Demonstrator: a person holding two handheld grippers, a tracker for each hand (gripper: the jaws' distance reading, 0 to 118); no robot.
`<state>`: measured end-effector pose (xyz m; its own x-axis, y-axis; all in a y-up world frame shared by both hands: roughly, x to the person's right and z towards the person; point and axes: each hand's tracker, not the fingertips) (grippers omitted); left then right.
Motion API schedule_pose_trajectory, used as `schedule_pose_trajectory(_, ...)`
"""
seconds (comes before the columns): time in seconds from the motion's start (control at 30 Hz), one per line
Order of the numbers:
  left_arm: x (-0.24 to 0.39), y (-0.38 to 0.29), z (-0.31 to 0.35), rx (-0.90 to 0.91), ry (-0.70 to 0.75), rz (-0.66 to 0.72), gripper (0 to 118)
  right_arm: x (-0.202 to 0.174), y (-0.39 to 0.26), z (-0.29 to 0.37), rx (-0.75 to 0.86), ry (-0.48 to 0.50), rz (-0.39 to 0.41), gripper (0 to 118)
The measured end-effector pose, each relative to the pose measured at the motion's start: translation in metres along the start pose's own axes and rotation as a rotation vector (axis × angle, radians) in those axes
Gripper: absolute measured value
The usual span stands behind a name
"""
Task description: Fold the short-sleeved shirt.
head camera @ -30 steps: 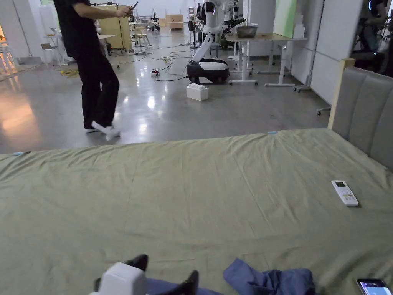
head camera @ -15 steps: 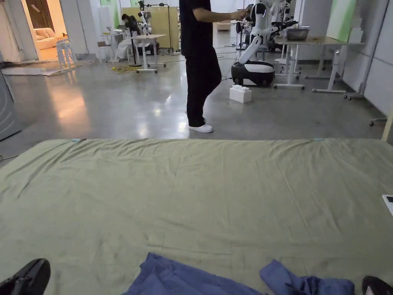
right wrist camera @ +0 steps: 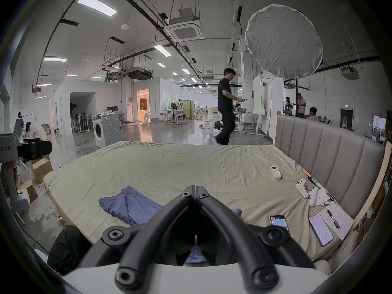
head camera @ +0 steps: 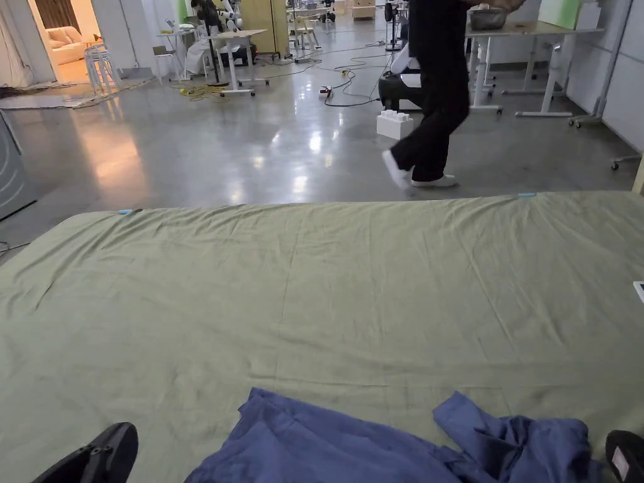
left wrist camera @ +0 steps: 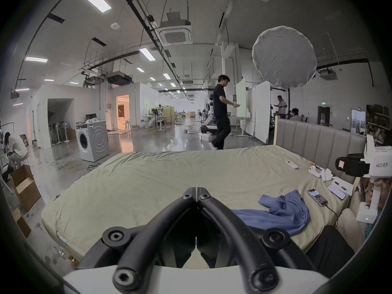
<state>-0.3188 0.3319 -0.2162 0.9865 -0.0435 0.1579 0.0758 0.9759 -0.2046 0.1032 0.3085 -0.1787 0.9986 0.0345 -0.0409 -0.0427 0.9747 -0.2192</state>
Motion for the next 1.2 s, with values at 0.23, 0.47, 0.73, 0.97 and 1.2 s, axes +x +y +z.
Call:
schedule_pose_trajectory(0.23,-0.006,-0.015,-0.066,-0.132,-0.102,0.096,0,0.011,-0.022,-0.017,-0.069,-0.007,-0.052,0)
schedule_pose_trajectory(0.47,-0.013,-0.045,-0.205,-0.349,-0.167,0.167,6,0.029,-0.051,-0.042,-0.177,-0.042,-0.074,0)
schedule_pose_trajectory(0.73,-0.024,-0.108,-0.377,-0.711,-0.167,0.194,64,0.053,-0.076,-0.049,-0.281,-0.118,-0.119,0)
schedule_pose_trajectory(0.97,-0.019,-0.121,-0.441,-0.836,-0.175,0.2,72,0.063,-0.089,-0.046,-0.346,-0.17,-0.14,0)
schedule_pose_trajectory(1.2,0.013,-0.112,-0.437,-0.927,-0.179,0.029,10,0.062,-0.091,-0.051,-0.36,-0.154,-0.156,0)
